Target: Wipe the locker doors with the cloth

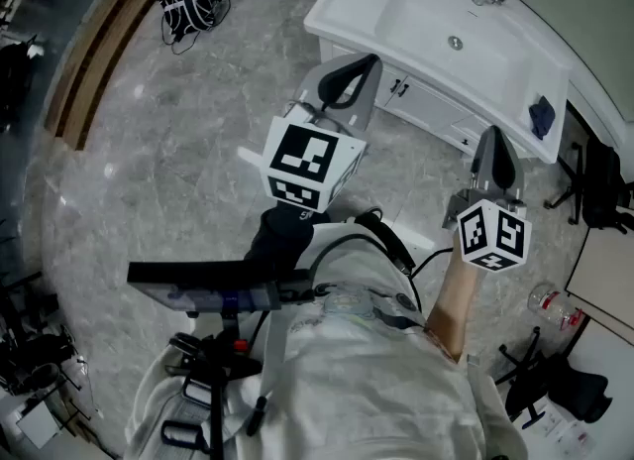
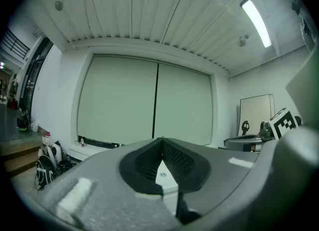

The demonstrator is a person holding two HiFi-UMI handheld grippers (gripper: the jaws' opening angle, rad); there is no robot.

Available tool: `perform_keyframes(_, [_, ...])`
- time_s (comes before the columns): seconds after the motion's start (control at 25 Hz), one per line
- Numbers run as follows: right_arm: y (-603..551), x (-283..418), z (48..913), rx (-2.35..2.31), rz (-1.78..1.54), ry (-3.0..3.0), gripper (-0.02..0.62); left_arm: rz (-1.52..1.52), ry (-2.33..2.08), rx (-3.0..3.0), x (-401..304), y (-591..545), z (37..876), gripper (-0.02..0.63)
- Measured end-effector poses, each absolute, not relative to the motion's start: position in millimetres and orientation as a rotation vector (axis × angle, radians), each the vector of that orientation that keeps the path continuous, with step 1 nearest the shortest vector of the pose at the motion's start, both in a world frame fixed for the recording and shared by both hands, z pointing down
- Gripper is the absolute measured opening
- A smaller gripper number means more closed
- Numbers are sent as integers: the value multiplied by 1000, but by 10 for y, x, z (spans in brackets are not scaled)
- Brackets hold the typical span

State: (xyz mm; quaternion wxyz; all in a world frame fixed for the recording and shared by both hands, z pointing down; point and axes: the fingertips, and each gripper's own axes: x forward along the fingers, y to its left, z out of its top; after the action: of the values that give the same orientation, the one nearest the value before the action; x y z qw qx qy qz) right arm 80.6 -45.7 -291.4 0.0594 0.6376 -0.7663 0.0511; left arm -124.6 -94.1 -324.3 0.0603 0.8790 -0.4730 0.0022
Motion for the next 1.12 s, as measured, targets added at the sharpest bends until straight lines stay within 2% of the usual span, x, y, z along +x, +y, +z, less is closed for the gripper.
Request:
perform_keyframes(0.2, [-556,694,-2811,1840,199,-2397,3,58,-1509,2606,-1333,-942,-3197,2])
perform_keyframes(0.56, [-613,1059,-2450,1827,330,-2390,5,119,-1452,2611,-1010,-1060,-3011,2])
perform_keyframes(0.76, [-789,1874,-1864,1843,457,-2273,6,132,-1408,2607,-565,-1118,-2775,2])
perform_keyframes(0.84, [-864,2215,-1661,1841,507,-2250,54,159,-1362,2615,-292,-1139,-2614,2])
perform_keyframes(1.12, [-1369,3481,-978,1815,536,-2114,101,229,-1276,2543,473,-1273,-2070,2])
